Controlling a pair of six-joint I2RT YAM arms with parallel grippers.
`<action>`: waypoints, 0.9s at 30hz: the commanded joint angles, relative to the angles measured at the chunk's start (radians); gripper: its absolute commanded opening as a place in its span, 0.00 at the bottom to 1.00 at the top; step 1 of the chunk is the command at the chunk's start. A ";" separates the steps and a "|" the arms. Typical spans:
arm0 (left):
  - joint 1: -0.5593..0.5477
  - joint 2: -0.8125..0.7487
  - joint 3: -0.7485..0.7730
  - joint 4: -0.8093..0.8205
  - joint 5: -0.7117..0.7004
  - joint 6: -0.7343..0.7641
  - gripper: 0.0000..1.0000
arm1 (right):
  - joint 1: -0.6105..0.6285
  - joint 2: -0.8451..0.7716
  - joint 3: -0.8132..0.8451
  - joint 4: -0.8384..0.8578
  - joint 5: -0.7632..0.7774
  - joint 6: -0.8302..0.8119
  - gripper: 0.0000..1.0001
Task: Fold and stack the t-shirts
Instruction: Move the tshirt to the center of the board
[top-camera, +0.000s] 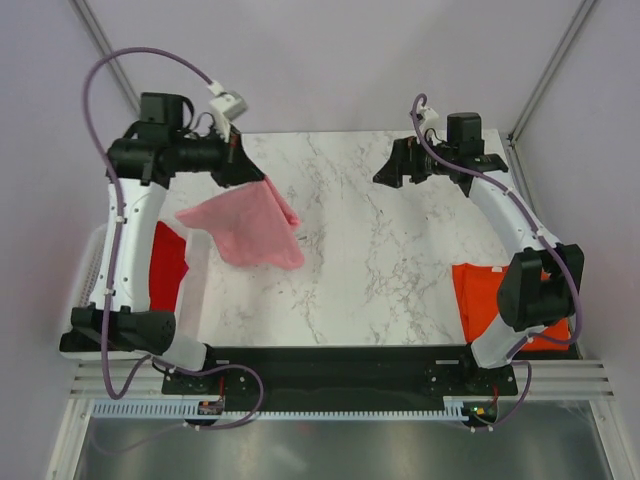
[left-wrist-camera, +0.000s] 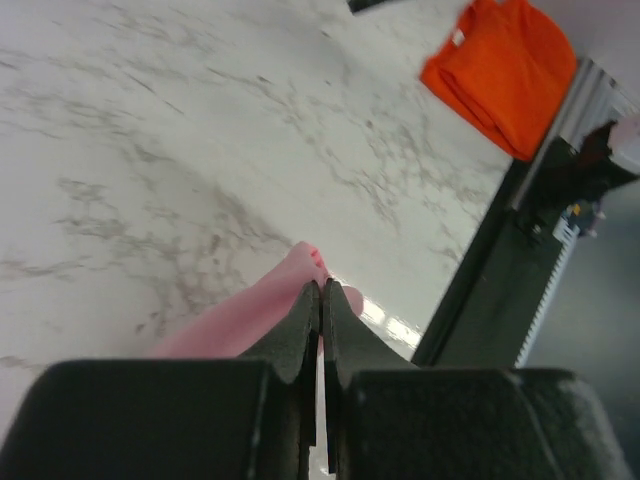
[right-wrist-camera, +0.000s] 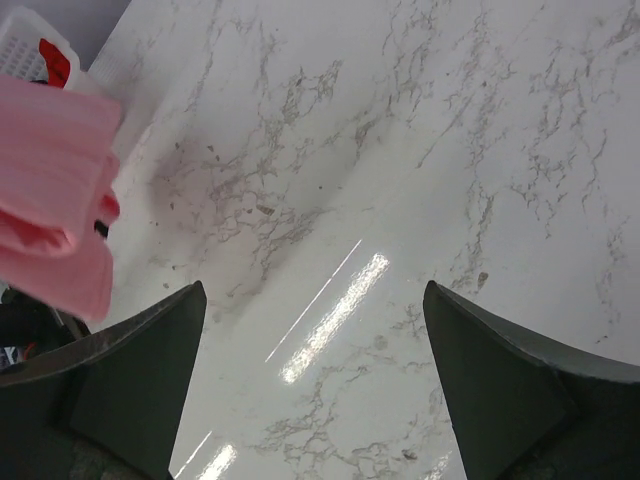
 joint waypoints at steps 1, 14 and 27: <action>-0.134 -0.012 -0.078 -0.029 0.008 0.065 0.02 | -0.001 -0.075 0.048 -0.037 0.010 -0.130 0.98; -0.180 0.457 0.025 0.015 0.012 0.125 0.09 | 0.056 -0.224 -0.144 -0.118 0.070 -0.392 0.96; -0.347 0.478 0.149 0.038 -0.067 0.080 0.02 | 0.065 -0.262 -0.144 -0.177 0.138 -0.491 0.96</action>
